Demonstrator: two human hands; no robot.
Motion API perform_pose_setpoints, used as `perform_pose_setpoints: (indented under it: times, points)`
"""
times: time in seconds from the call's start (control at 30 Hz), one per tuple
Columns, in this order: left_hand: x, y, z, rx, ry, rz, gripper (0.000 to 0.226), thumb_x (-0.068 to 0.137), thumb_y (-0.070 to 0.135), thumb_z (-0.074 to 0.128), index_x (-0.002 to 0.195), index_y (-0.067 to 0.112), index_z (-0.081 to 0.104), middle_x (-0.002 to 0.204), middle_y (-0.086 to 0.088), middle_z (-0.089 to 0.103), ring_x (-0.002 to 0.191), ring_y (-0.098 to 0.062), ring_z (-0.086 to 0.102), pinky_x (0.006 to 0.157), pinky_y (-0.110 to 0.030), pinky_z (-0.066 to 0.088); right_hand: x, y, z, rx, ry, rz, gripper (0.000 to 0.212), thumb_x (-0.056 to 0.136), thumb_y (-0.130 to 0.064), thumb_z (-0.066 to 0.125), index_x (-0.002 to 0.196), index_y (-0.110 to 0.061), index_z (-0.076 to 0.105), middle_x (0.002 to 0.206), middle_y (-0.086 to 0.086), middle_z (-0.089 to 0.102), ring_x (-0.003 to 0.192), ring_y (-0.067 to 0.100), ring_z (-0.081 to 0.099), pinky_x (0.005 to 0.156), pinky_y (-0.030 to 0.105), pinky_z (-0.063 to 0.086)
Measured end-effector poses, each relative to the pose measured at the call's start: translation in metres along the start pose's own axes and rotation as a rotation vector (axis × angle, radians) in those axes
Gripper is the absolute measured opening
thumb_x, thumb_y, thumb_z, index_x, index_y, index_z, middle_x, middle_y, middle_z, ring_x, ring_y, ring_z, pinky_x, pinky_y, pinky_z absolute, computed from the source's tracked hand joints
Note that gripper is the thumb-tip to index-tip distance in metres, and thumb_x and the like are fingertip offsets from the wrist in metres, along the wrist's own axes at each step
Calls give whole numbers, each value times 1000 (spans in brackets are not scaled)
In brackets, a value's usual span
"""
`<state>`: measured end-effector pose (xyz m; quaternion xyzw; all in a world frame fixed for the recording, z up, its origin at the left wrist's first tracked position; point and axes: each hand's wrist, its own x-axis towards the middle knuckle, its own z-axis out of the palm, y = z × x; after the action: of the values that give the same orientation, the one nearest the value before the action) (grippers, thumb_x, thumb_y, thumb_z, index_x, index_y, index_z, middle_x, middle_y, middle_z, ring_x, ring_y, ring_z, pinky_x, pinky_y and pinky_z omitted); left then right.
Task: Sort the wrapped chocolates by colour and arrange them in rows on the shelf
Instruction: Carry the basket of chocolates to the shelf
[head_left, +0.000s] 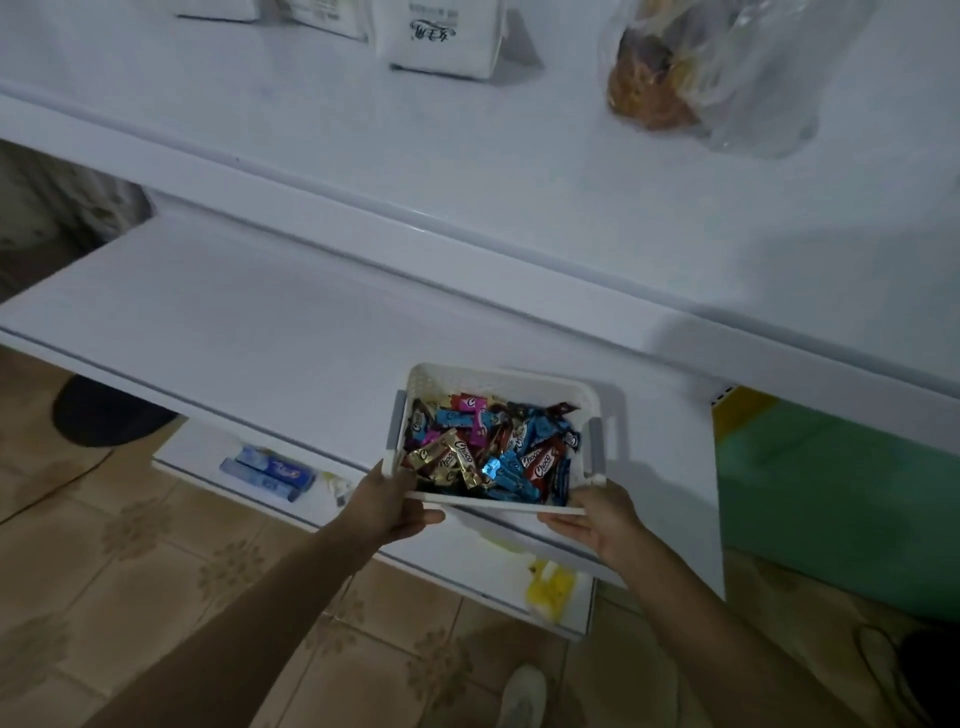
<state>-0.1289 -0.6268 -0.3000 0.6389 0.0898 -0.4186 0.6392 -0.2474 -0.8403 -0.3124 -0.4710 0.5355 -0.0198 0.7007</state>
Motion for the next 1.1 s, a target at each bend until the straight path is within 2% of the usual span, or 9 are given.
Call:
perform_pose_setpoints:
  times: [0.07, 0.2, 0.4, 0.53, 0.67, 0.8, 0.87, 1.0, 1.1]
  points:
    - [8, 0, -8, 28, -13, 15, 15, 102, 25, 46, 107, 11, 50, 77, -20, 61, 51, -16, 69, 44, -20, 50, 3, 3, 9, 2, 6, -21, 31, 97, 2, 44, 128, 4, 43, 97, 26, 63, 72, 38, 67, 58, 41, 59]
    - [36, -6, -23, 37, -53, 20, 20, 102, 22, 46, 113, 6, 48, 71, -18, 65, 49, -15, 68, 40, -17, 48, 15, 9, 22, 5, 40, -54, 34, 98, 0, 44, 132, 0, 41, 120, 29, 58, 57, 32, 69, 49, 34, 57]
    - [71, -17, -24, 106, -52, 100, 14, 99, 28, 51, 99, 14, 53, 58, -9, 69, 49, -16, 67, 38, -19, 46, 34, 17, 18, -36, 7, -189, 20, 96, 3, 44, 115, 1, 50, 87, 18, 66, 59, 31, 69, 56, 34, 60]
    - [82, -27, -15, 265, 44, 240, 17, 99, 36, 48, 93, 20, 52, 70, -9, 71, 43, -19, 64, 39, -20, 47, 55, 20, 7, -120, -14, -319, 24, 96, 1, 43, 119, -2, 50, 100, 21, 67, 61, 29, 71, 54, 32, 58]
    - [95, -35, -10, 444, 193, 488, 27, 98, 36, 44, 87, 16, 57, 64, -4, 72, 45, -22, 64, 58, -32, 50, 75, 16, -3, -268, -19, -480, 8, 96, -11, 50, 101, -10, 56, 83, 14, 69, 57, 23, 70, 52, 31, 58]
    - [109, -37, -7, 457, 263, 559, 30, 98, 35, 41, 86, 14, 59, 60, -4, 71, 44, -19, 62, 68, -36, 52, 88, 11, -8, -441, -7, -630, 13, 97, -19, 45, 88, -19, 54, 80, 16, 71, 59, 25, 70, 54, 32, 59]
    - [113, -38, -6, 438, 264, 557, 29, 99, 33, 40, 86, 15, 58, 60, -5, 71, 45, -21, 63, 66, -34, 53, 93, 12, -9, -434, -20, -657, 14, 97, -19, 44, 88, -18, 54, 78, 17, 70, 58, 24, 69, 54, 33, 59]
    - [113, -41, -3, 428, 239, 542, 29, 101, 34, 36, 88, 17, 55, 60, -4, 71, 44, -19, 63, 48, -25, 49, 95, 20, -9, -366, 19, -682, 15, 99, -18, 42, 90, -16, 54, 77, 15, 68, 50, 15, 66, 50, 28, 54]
    - [108, -45, -5, 425, 210, 552, 30, 102, 39, 35, 90, 18, 53, 63, -5, 71, 48, -19, 63, 51, -26, 48, 92, 26, -8, -345, 50, -687, 16, 99, -18, 40, 96, -13, 54, 81, 14, 67, 50, 14, 64, 52, 25, 52]
